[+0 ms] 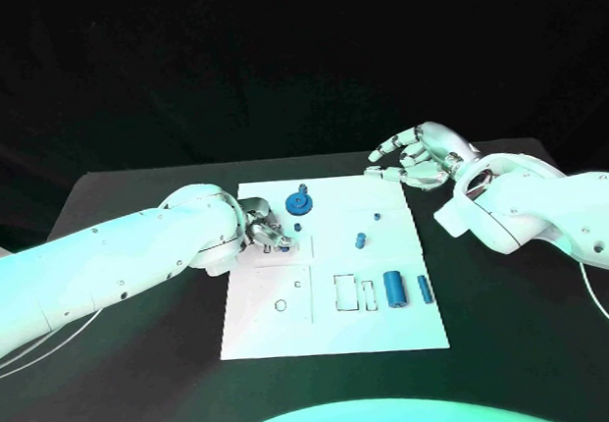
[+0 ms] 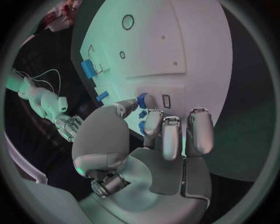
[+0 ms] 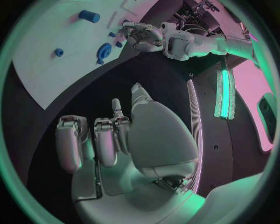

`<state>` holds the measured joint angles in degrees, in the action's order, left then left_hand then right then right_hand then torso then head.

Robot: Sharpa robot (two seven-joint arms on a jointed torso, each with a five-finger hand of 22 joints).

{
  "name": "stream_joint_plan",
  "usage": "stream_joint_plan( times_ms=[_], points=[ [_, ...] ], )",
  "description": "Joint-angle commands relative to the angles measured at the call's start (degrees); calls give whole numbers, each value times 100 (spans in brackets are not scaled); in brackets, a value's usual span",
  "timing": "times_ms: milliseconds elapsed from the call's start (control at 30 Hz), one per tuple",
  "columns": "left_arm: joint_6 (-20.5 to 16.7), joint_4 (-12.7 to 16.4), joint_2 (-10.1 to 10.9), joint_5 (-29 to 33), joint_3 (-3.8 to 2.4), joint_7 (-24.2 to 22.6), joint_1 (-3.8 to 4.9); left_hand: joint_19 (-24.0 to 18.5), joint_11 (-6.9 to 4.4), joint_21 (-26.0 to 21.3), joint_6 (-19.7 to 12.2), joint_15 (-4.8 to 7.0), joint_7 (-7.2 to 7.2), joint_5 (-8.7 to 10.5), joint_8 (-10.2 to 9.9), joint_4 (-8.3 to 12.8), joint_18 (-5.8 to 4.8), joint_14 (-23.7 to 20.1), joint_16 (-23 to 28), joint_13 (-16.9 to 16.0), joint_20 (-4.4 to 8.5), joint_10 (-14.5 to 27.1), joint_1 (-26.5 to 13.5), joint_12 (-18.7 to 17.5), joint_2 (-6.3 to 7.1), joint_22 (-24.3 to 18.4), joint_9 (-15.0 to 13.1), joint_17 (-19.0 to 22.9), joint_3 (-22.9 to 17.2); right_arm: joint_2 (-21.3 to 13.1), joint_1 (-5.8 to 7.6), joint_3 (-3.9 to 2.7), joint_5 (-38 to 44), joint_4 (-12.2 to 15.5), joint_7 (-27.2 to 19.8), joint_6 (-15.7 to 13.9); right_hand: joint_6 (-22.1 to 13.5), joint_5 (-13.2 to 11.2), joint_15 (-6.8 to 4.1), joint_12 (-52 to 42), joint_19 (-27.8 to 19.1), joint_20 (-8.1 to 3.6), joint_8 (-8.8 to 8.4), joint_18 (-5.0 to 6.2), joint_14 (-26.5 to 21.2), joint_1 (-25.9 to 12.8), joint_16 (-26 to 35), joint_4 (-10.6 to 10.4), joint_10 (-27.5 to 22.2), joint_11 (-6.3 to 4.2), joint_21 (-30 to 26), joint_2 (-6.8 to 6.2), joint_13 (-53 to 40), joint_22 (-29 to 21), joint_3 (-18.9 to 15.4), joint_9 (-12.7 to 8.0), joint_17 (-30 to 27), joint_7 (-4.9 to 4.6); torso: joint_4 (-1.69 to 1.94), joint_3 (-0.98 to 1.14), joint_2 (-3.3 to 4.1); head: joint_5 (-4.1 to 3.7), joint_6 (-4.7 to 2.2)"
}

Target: Assemble the parts on the task board

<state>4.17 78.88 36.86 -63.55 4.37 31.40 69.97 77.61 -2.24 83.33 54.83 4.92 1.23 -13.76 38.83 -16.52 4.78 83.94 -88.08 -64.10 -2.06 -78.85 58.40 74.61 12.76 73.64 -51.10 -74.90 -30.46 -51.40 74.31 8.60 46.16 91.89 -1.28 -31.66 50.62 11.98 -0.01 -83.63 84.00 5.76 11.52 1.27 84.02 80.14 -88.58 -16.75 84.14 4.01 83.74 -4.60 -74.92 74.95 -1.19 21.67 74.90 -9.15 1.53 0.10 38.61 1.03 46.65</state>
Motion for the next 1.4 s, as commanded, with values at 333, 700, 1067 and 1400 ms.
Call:
stream_joint_plan(
  times_ms=[333,700,1067,1400],
  points=[
    [165,35,51,-21,11,45,-28,50,-6,3,19,33,29,-3,-44,-22,-114,504,-34,-33,7,-5,-178,46,16,19,-26,-1125,335,-7,-10,-1,3,5,-60,13,-47,27,19,28,255,36,22,46,480,-95,36,-1,-17,42,-46,26,-889,1038,-62,-8,1012,-4,4,-4,1,-9,-6],
    [57,220,199,120,-139,32,-25,50,-5,0,7,34,29,10,-63,-25,-113,493,-19,31,11,29,-236,5,14,20,-35,-1088,484,-5,-26,-1,-4,-12,-64,22,-51,28,20,33,246,37,22,51,476,-121,43,0,-22,43,-66,32,-884,1025,-74,-9,995,-5,4,-3,-9,-8,-35],
    [74,380,392,620,-427,31,153,-158,67,-131,-217,-22,115,48,-255,-24,-57,442,60,329,-2,244,-257,-203,-51,-245,8,-920,765,4,-41,-1,-15,-47,-67,19,-56,29,21,42,233,37,21,57,471,-135,50,0,-31,44,-92,33,-876,1008,-80,-10,976,-6,0,9,-8,41,-87],
    [243,-302,273,754,-527,-63,549,-530,332,-396,-584,-258,415,-49,-951,-20,41,316,222,1089,-181,846,212,-739,-205,-702,454,-596,1022,17,-43,-1,-19,-90,-58,30,-60,31,21,41,231,38,20,58,470,-151,51,2,-31,45,-95,38,-876,1006,-88,-11,974,-7,3,9,9,62,-148]
  ],
)
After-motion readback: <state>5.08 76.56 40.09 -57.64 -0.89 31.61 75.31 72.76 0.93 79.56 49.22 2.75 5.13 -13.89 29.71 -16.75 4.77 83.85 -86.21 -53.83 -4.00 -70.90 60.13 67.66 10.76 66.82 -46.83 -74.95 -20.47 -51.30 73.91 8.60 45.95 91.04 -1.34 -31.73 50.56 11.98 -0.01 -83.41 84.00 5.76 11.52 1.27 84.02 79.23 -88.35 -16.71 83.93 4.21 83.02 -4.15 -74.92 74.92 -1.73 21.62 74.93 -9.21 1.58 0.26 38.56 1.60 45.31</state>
